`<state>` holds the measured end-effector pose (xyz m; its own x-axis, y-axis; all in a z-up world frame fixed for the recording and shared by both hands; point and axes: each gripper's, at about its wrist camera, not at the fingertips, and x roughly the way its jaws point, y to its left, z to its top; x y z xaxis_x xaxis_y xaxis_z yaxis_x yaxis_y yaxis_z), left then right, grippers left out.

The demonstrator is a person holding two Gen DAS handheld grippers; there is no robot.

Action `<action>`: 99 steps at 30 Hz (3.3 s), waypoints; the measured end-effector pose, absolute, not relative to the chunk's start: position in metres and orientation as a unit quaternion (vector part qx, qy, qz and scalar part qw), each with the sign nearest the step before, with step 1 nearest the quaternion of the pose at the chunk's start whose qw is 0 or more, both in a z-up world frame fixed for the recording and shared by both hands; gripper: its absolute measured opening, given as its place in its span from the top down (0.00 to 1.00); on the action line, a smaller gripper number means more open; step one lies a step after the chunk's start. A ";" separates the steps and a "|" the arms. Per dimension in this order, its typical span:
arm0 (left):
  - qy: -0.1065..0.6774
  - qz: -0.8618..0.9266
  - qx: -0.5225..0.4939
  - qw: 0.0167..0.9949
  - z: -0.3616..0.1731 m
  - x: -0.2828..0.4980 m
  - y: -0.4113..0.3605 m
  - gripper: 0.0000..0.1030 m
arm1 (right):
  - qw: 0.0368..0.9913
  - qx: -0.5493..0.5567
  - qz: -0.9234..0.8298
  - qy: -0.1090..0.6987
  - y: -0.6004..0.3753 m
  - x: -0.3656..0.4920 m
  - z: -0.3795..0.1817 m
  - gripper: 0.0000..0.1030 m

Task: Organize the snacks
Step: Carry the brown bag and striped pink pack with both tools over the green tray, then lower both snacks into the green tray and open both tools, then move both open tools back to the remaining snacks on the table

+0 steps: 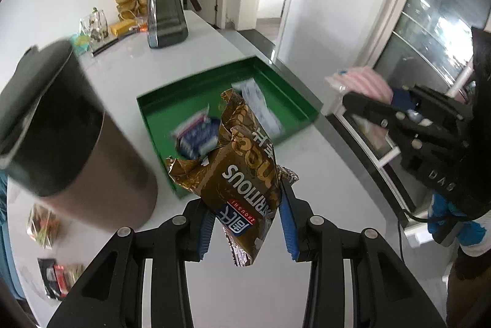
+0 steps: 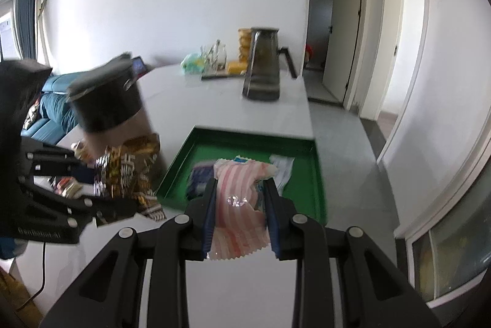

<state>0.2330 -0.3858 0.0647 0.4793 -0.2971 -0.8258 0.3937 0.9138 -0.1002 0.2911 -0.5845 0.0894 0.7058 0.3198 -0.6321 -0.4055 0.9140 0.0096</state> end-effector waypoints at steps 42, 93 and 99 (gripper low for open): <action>0.507 0.028 -0.021 0.862 -0.060 0.423 -0.399 0.63 | 0.872 -0.072 0.192 0.445 -0.568 0.520 -0.071 0.64; 0.421 0.005 -0.012 0.907 0.010 0.369 -0.403 0.47 | 0.901 -0.076 0.162 0.394 -0.580 0.469 0.012 0.00; 0.403 -0.002 -0.013 0.915 0.036 0.351 -0.405 0.47 | 0.911 -0.083 0.152 0.375 -0.583 0.448 0.042 0.00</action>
